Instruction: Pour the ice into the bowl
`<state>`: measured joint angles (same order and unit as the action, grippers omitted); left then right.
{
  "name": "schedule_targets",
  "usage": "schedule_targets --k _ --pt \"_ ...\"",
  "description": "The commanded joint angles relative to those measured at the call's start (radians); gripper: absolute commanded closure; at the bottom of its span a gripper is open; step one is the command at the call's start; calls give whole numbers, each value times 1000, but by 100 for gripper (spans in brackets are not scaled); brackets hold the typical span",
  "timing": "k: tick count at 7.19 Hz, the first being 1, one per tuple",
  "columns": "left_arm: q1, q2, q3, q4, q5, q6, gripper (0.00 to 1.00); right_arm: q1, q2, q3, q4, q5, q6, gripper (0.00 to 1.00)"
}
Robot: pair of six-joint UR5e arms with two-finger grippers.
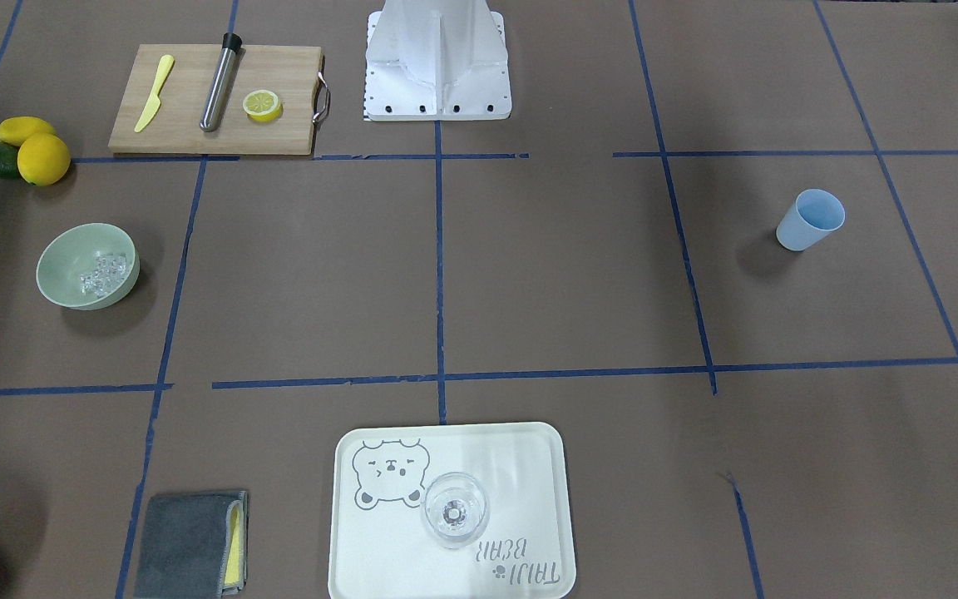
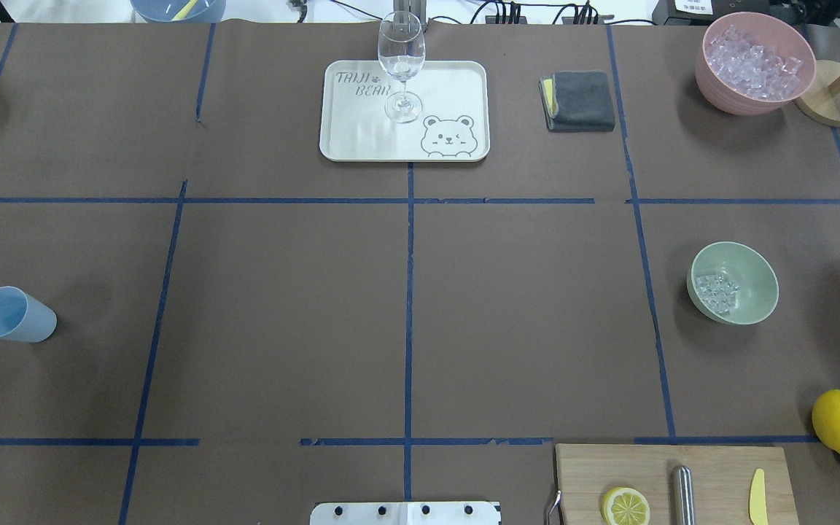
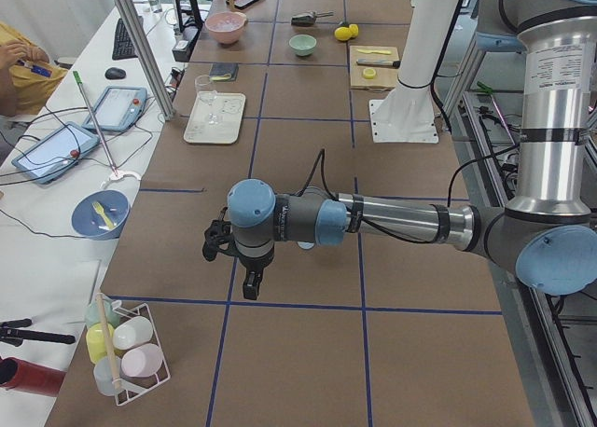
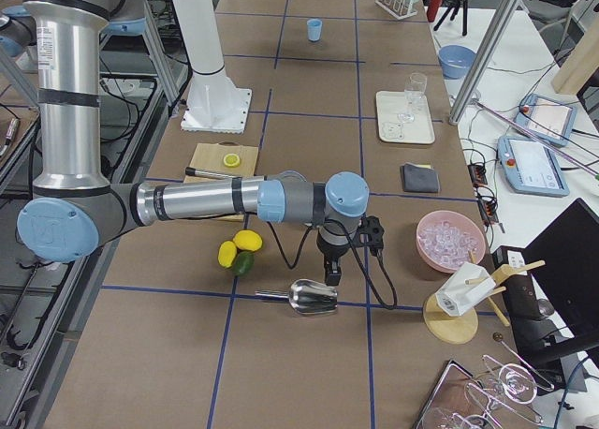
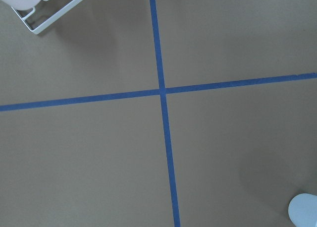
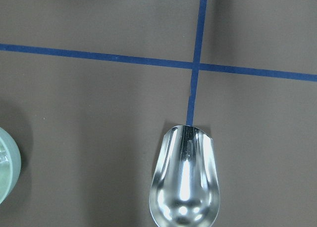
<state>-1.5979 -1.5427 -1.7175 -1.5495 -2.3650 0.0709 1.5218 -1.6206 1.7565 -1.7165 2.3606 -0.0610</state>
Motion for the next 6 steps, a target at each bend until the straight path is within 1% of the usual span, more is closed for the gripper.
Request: schedule_targets --k 1,2,3,4,6 --pt "3 -43 10 5 23 0 0 0 1 -2 0 2 1 0" --pt "-1 -43 -8 20 23 1 0 0 -1 3 0 21 3 0" --pt "-4 -45 -5 61 26 1 0 0 -5 -14 0 87 3 0" --pt "-11 -48 -11 90 27 1 0 0 -8 -14 2 98 1 0" --pt "-10 -65 -7 92 29 47 0 0 -5 -17 2 97 0 0"
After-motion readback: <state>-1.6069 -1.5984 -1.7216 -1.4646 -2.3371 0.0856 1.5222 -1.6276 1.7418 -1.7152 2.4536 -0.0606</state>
